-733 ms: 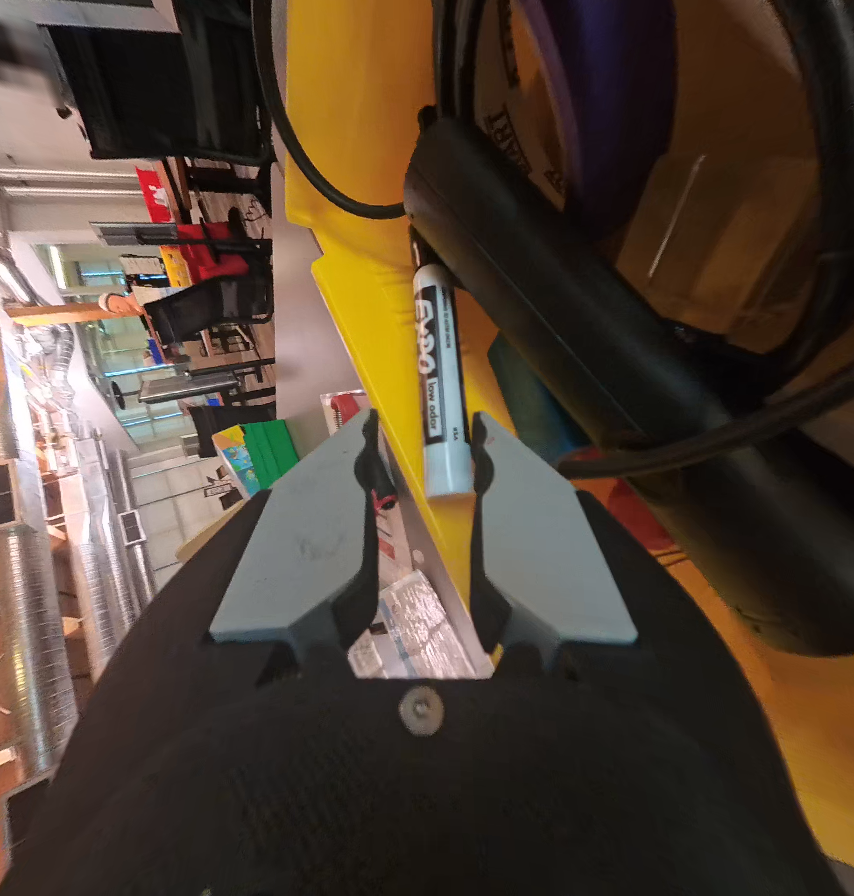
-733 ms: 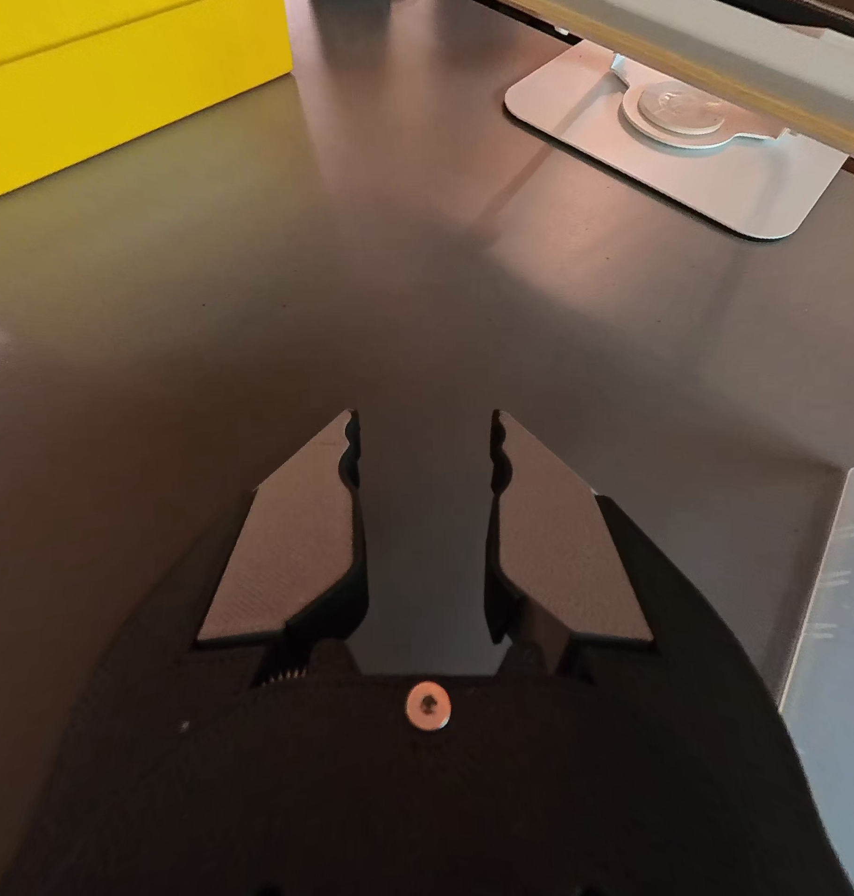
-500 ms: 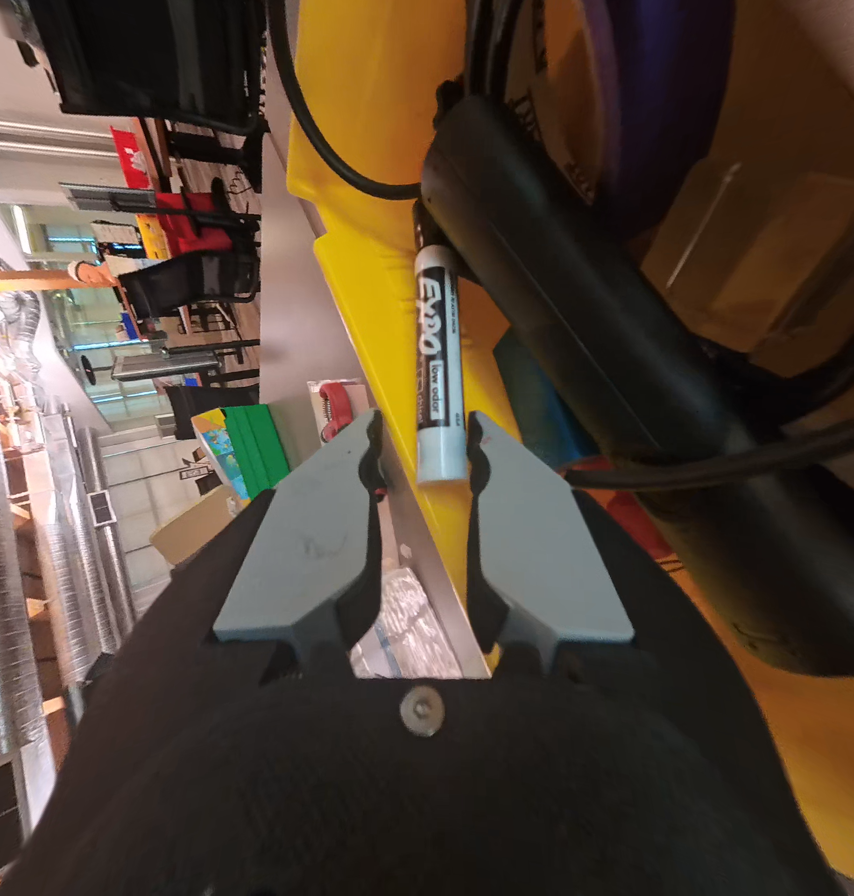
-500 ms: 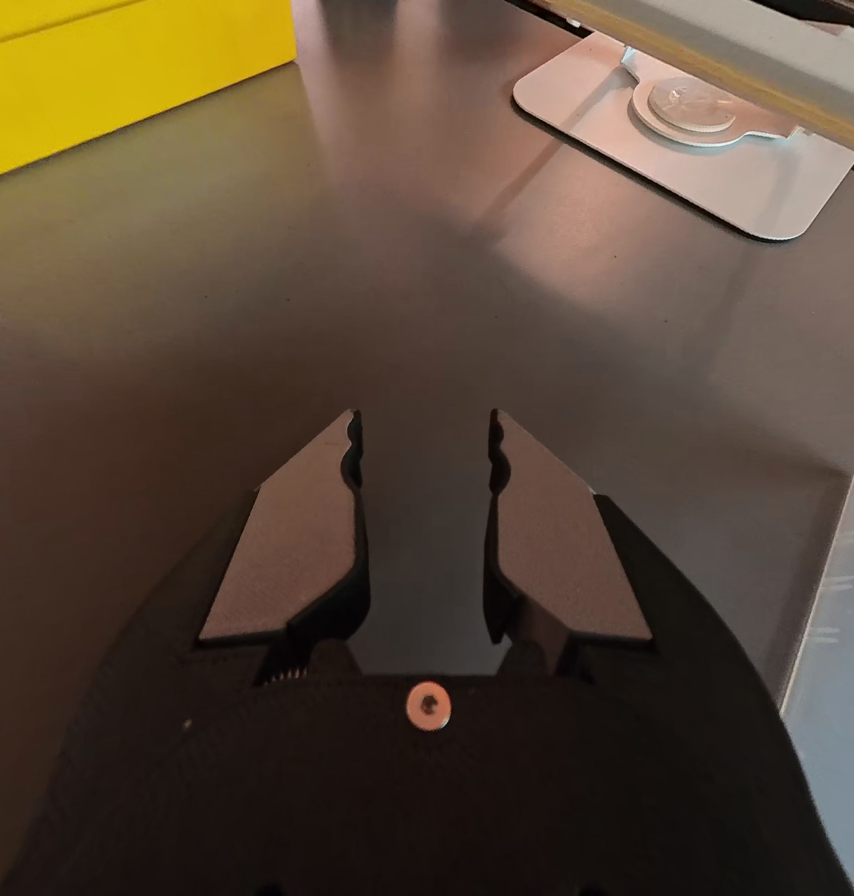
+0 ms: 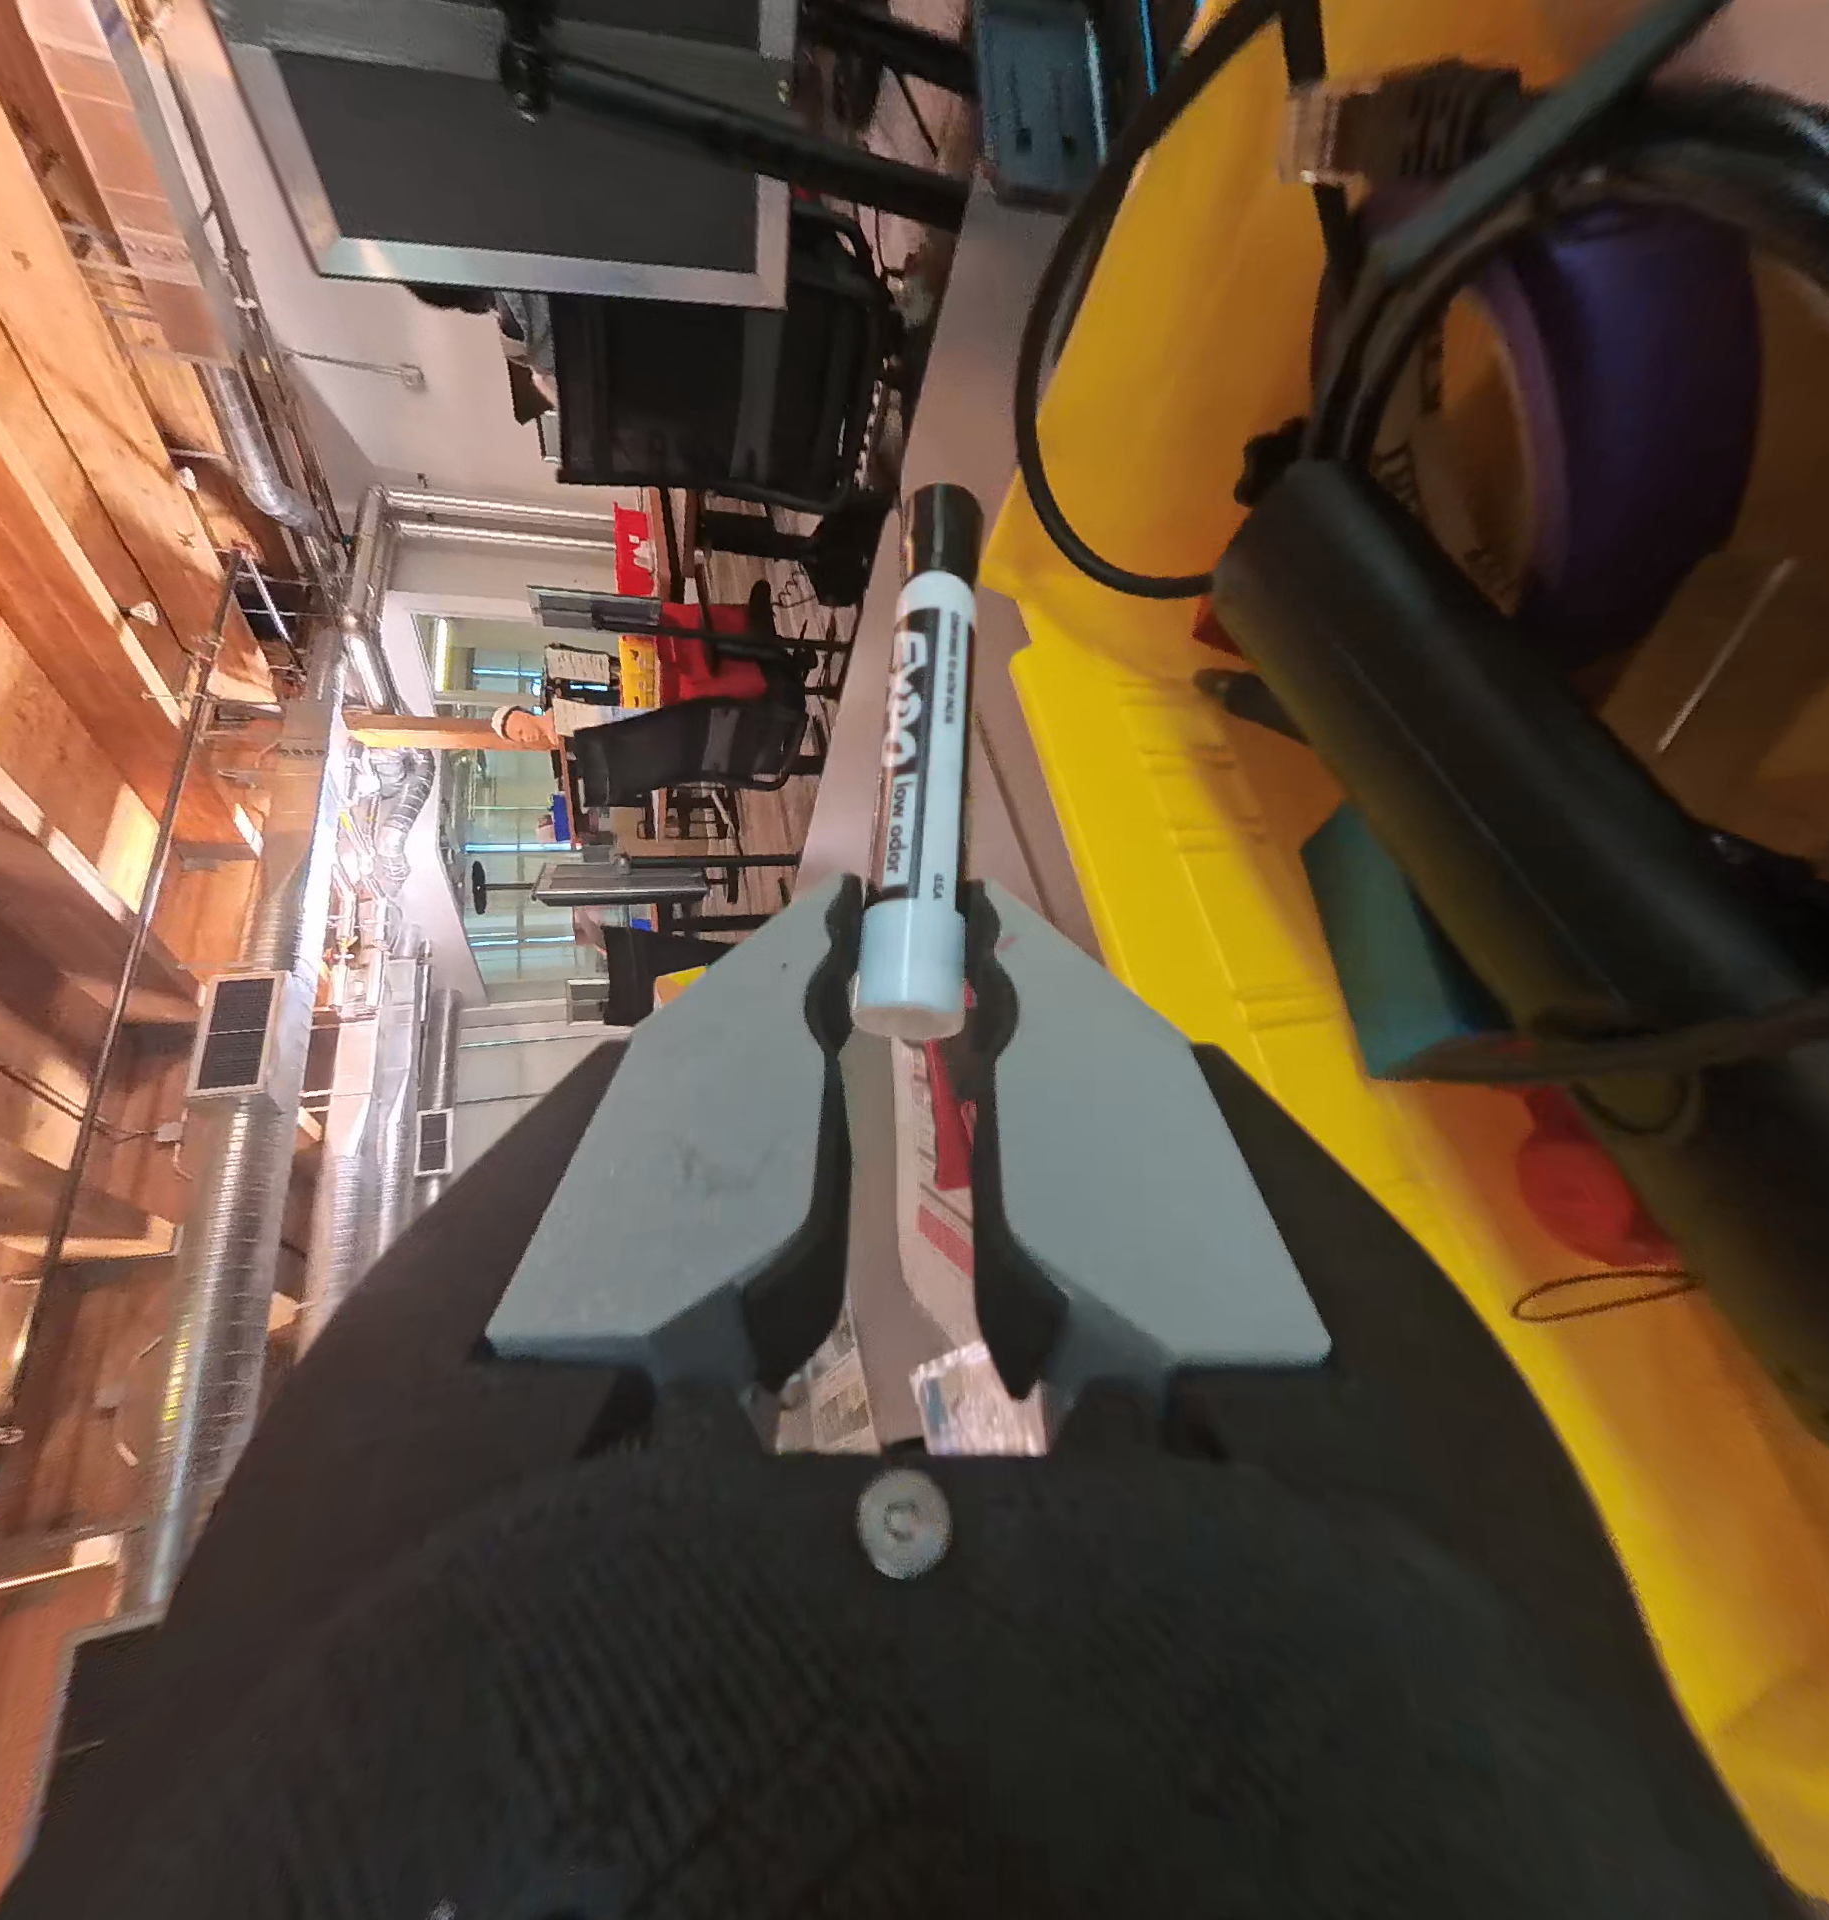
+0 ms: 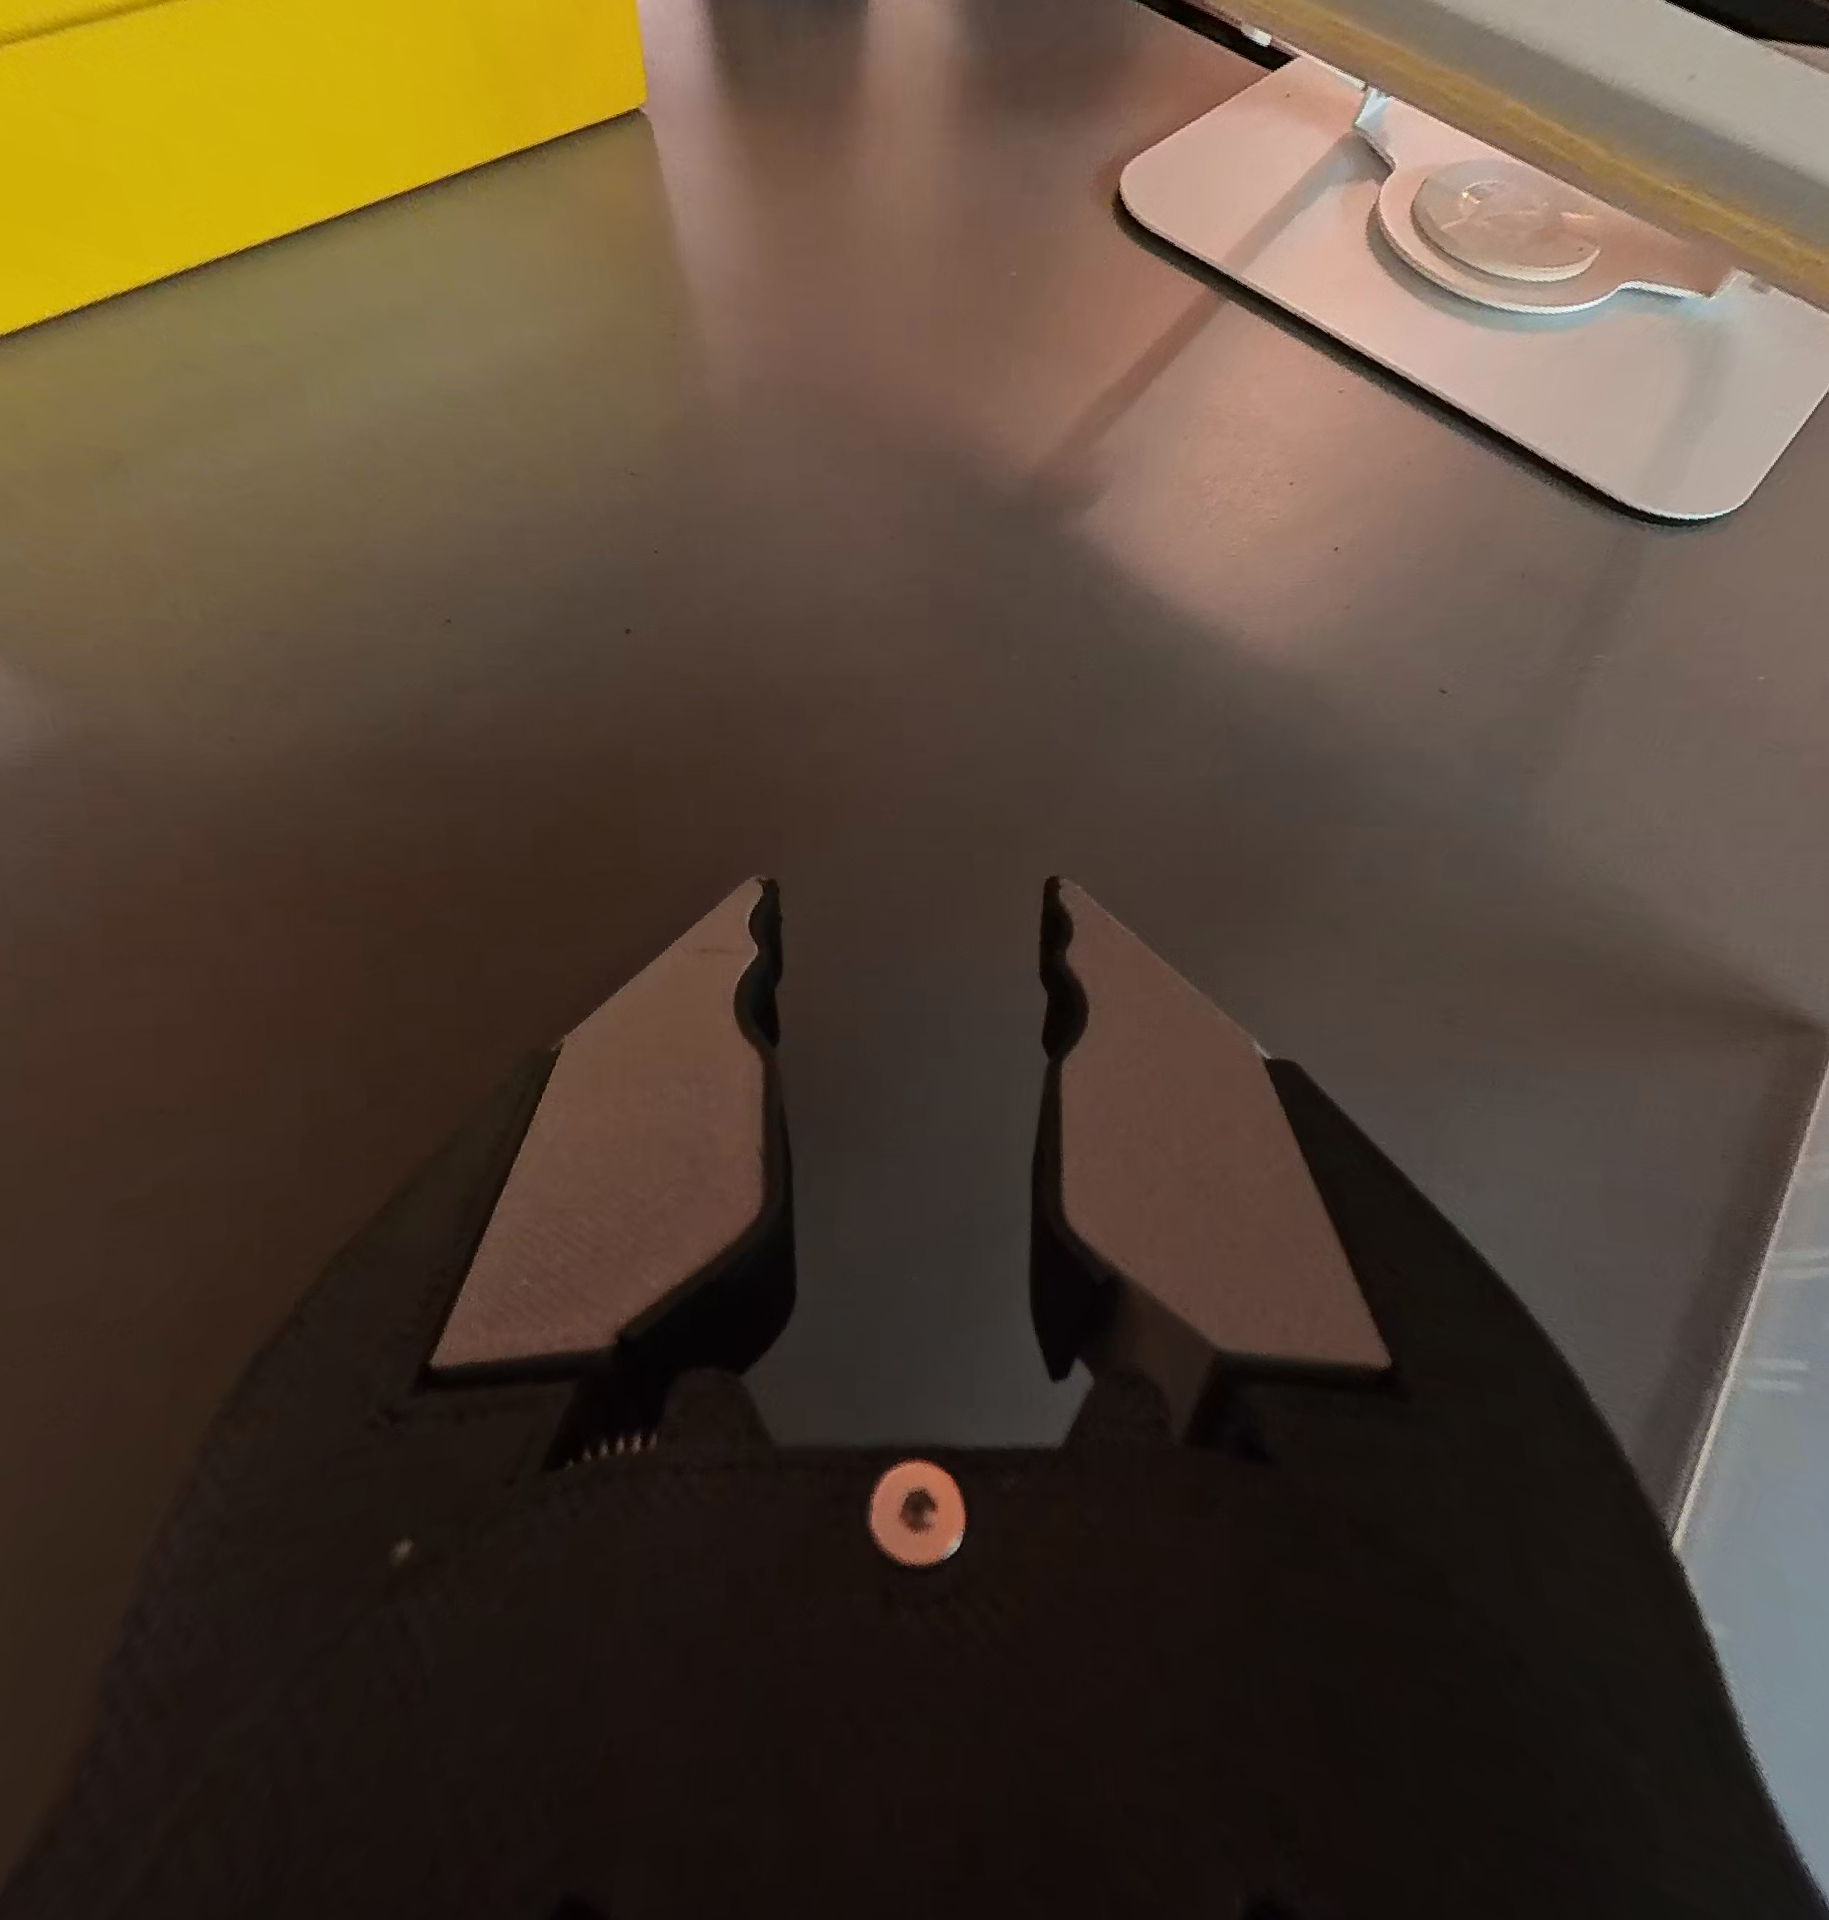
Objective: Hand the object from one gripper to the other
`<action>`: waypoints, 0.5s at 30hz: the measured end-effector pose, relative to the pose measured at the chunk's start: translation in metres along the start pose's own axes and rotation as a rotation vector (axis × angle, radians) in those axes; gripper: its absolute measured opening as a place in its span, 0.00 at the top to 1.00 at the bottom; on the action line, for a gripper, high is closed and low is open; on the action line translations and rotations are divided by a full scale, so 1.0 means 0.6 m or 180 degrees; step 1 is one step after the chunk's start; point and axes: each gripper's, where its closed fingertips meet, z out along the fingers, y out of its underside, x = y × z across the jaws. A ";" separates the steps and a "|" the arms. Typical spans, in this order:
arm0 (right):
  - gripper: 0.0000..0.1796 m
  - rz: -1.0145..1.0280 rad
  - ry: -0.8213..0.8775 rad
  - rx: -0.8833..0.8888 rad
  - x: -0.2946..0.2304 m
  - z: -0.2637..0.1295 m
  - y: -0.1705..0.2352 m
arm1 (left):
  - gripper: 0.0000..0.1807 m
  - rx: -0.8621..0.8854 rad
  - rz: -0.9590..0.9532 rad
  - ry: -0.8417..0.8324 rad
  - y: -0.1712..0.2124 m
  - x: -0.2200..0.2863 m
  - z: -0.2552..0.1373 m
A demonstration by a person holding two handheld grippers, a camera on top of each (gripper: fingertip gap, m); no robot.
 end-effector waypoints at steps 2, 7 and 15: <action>0.74 -0.0006 -0.0003 0.0003 -0.002 -0.001 0.000 | 0.90 0.0116 -0.0114 -0.0051 -0.007 -0.010 -0.008; 0.74 0.0011 -0.0033 0.0008 -0.003 -0.001 0.000 | 0.90 0.0477 -0.0422 -0.0113 -0.032 -0.037 -0.038; 0.69 -0.0052 -0.0233 0.0221 -0.019 -0.012 -0.013 | 0.90 0.1946 -0.1577 0.0773 -0.180 -0.006 -0.182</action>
